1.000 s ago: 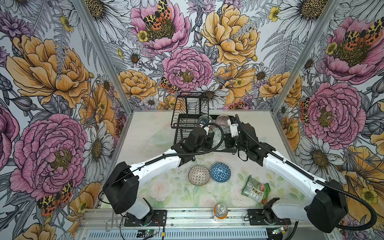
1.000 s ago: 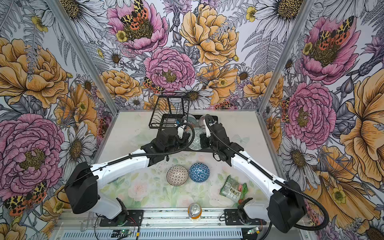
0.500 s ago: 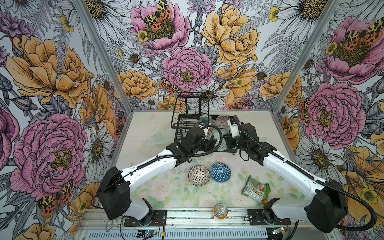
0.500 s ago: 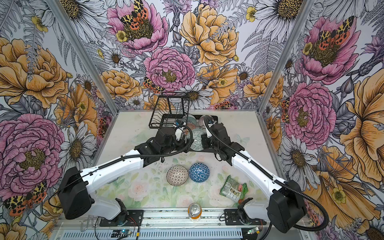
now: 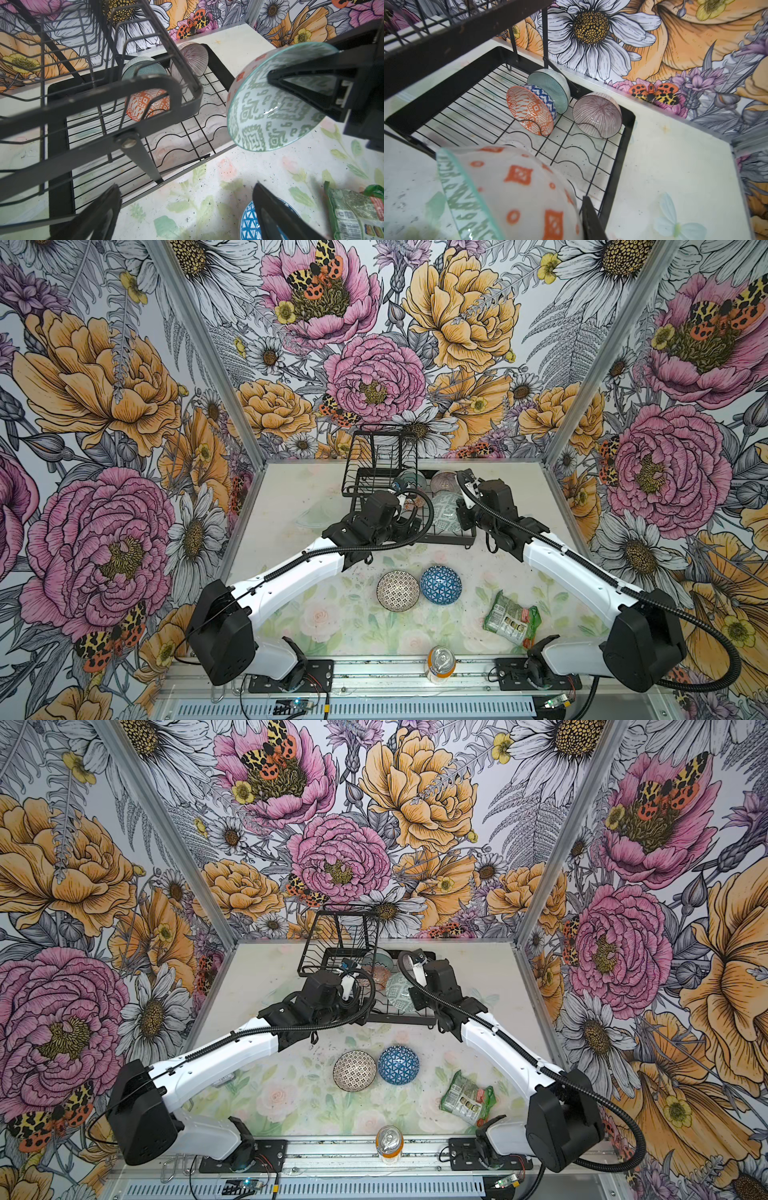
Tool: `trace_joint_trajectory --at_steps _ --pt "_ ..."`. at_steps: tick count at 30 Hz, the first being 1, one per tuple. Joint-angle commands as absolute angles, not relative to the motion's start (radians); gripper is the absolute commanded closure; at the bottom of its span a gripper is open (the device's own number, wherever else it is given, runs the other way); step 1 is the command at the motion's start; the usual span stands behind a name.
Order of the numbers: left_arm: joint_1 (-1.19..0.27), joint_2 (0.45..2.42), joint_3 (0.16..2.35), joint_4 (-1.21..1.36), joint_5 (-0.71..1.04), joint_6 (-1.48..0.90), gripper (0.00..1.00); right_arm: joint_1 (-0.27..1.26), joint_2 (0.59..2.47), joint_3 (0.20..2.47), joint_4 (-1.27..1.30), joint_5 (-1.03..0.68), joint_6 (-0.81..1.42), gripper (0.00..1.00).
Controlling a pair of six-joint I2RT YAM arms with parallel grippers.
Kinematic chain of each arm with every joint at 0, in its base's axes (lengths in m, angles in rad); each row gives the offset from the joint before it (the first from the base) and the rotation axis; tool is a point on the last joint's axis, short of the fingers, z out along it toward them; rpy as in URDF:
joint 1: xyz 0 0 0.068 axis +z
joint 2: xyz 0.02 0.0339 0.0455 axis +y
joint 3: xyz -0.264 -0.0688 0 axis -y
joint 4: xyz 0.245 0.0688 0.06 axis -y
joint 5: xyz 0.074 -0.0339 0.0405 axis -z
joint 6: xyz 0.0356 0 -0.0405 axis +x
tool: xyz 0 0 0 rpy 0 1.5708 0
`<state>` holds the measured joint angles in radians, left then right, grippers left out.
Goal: Load the bowls into the dish rack
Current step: 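Grasp the bowl with the right gripper while the left gripper releases it, then carry the grey-green bowl with the right gripper into the lower rack tier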
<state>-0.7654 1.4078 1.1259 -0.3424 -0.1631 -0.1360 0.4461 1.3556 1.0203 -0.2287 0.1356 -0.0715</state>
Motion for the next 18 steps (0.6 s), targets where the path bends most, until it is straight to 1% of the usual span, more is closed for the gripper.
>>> trace_joint_trajectory --at_steps 1,5,8,14,18 --pt "-0.754 1.393 1.121 -0.351 -0.152 -0.114 0.01 0.443 1.365 1.048 -0.066 0.255 -0.261 1.0" --pt "-0.749 1.388 1.119 -0.351 -0.15 -0.114 0.01 0.437 1.379 0.976 0.152 0.306 -0.442 1.0" --pt "-0.749 1.388 1.118 -0.351 -0.149 -0.114 0.01 0.435 1.406 0.922 0.32 0.31 -0.589 1.0" --pt "-0.749 1.388 1.118 -0.351 -0.143 -0.113 0.01 0.418 1.5 0.906 0.503 0.278 -0.812 1.0" --pt "-0.748 1.387 1.115 -0.351 -0.138 -0.112 0.01 0.375 1.565 0.908 0.596 0.204 -0.91 1.0"
